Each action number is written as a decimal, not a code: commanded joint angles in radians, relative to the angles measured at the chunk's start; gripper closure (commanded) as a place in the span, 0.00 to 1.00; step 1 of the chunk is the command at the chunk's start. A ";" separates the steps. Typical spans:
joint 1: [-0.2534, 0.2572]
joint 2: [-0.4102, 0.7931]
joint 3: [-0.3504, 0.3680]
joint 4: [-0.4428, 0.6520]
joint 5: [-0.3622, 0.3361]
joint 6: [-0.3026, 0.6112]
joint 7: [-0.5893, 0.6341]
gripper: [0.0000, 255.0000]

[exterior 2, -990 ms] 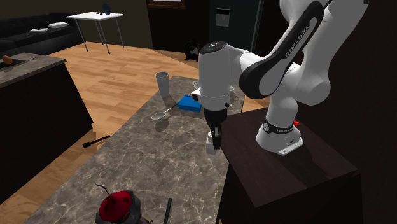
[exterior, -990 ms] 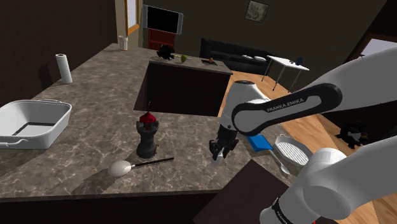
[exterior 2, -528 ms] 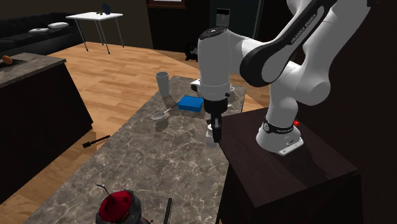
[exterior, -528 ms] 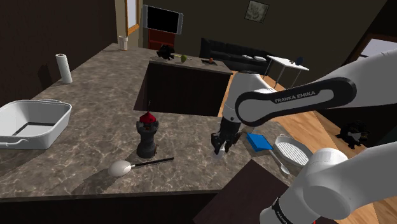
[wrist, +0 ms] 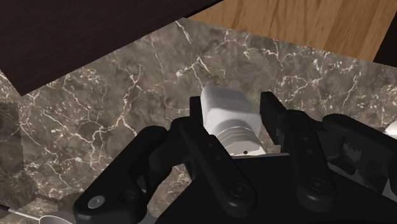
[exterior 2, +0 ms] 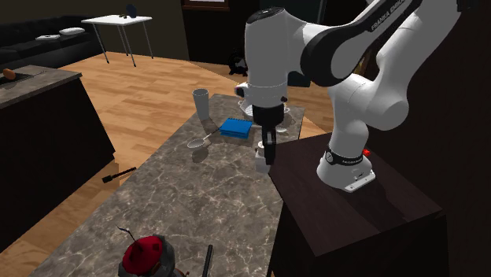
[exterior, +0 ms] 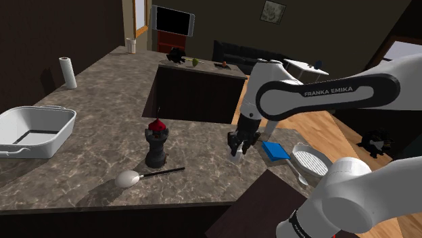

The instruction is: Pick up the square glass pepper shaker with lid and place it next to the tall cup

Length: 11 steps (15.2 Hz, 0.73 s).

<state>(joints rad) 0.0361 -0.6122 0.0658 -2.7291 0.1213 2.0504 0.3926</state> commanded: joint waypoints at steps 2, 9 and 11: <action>-0.001 -0.022 -0.001 0.025 -0.003 -0.047 0.004 1.00; -0.032 -0.027 -0.046 0.086 -0.039 -0.118 -0.041 1.00; -0.060 -0.004 -0.086 0.103 -0.069 -0.114 -0.090 1.00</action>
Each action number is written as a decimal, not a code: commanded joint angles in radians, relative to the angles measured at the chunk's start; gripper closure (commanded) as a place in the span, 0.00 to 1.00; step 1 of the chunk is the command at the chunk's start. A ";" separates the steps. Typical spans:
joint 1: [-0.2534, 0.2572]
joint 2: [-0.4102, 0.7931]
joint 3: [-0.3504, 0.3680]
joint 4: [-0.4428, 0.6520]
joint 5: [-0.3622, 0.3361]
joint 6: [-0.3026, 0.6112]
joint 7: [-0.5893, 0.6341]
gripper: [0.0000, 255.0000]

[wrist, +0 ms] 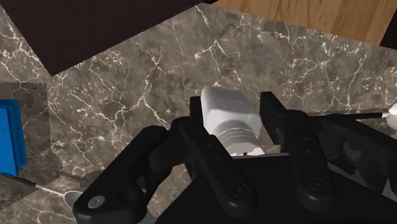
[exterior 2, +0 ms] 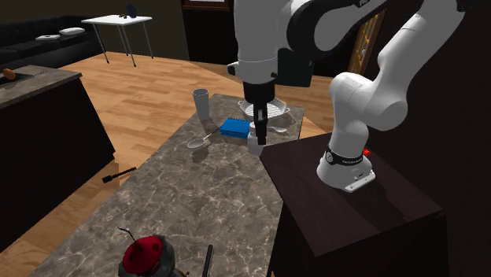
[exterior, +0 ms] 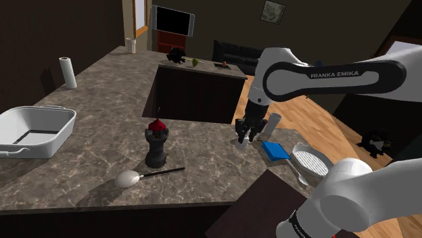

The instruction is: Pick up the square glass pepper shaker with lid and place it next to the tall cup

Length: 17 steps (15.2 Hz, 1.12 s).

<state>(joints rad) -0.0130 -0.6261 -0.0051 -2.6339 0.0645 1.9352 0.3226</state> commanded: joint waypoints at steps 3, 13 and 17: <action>-0.050 0.055 -0.075 0.043 -0.053 0.008 -0.092 1.00; -0.140 0.269 -0.257 0.232 -0.129 0.030 -0.327 1.00; -0.164 0.376 -0.322 0.337 -0.126 0.030 -0.424 1.00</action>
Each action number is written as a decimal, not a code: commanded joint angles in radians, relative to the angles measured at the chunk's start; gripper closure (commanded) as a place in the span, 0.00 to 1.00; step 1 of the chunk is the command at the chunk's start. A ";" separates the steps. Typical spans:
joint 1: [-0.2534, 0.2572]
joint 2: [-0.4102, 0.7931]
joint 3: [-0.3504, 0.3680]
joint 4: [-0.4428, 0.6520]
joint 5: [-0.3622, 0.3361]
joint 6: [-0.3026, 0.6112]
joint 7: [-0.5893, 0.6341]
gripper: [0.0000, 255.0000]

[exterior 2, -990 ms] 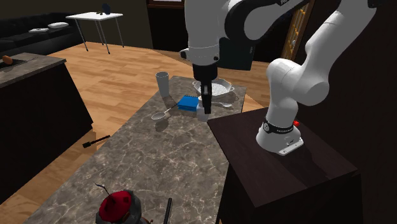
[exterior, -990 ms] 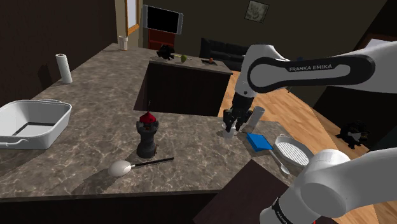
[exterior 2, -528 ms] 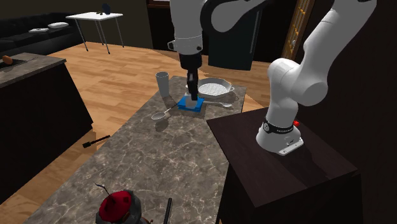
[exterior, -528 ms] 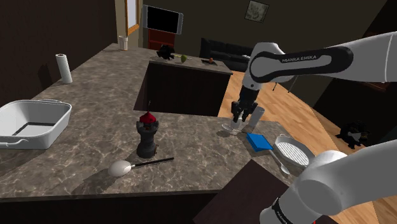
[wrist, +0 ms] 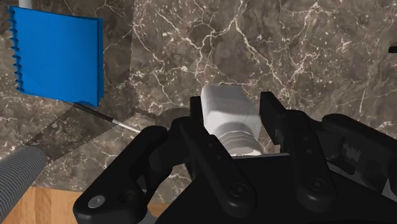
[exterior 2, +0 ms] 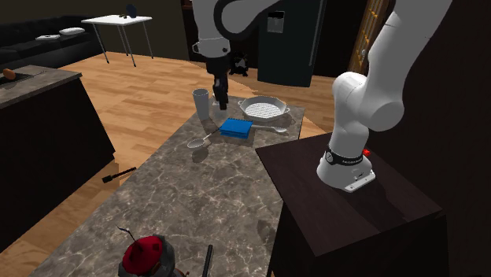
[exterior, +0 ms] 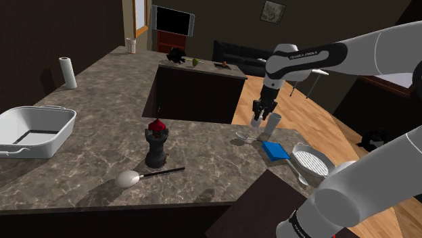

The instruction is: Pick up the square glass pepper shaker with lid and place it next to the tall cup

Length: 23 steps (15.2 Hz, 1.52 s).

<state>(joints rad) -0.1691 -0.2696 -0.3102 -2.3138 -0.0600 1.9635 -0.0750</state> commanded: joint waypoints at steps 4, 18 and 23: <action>-0.032 0.137 -0.075 0.139 0.022 -0.006 -0.126 1.00; -0.204 0.621 -0.173 0.709 0.215 -0.144 -0.446 1.00; -0.205 0.637 -0.168 0.663 0.224 -0.084 -0.452 1.00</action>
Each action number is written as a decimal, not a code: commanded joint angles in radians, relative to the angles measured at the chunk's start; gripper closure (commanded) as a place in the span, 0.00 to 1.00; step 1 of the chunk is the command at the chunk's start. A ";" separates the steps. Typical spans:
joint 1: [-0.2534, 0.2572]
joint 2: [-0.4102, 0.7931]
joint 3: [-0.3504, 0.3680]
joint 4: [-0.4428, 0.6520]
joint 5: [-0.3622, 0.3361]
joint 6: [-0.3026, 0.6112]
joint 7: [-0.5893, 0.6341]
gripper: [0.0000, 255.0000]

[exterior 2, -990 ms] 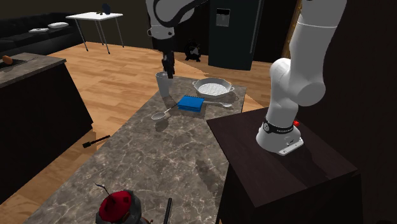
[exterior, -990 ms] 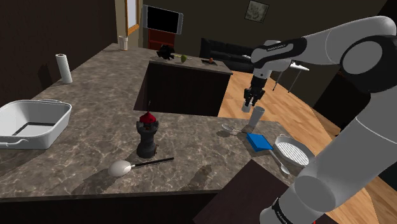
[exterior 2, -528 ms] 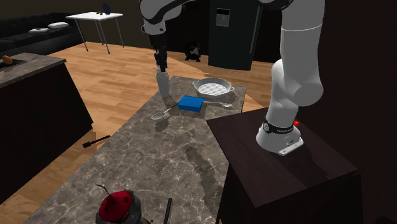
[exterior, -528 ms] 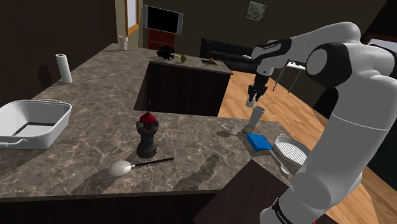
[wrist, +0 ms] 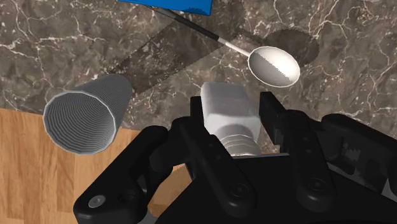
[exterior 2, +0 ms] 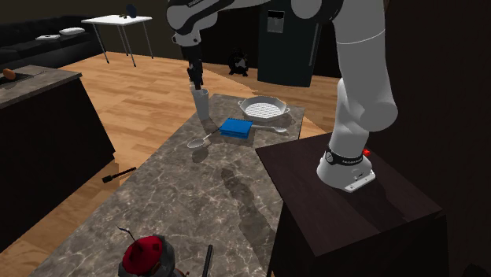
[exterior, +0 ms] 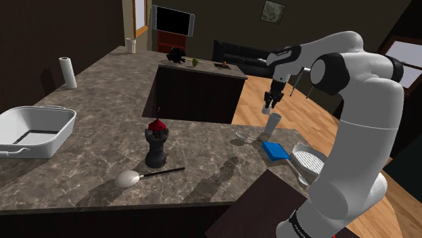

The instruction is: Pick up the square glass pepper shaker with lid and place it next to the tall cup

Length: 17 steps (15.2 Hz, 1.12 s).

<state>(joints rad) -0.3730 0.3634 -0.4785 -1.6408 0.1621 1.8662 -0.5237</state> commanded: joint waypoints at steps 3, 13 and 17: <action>-0.002 0.016 0.004 -0.034 0.009 0.049 -0.008 1.00; -0.009 0.069 0.017 -0.098 0.039 0.161 -0.025 1.00; -0.013 0.095 0.025 -0.117 0.053 0.203 -0.034 1.00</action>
<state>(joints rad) -0.3839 0.4516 -0.4553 -1.7541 0.2108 2.0582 -0.5537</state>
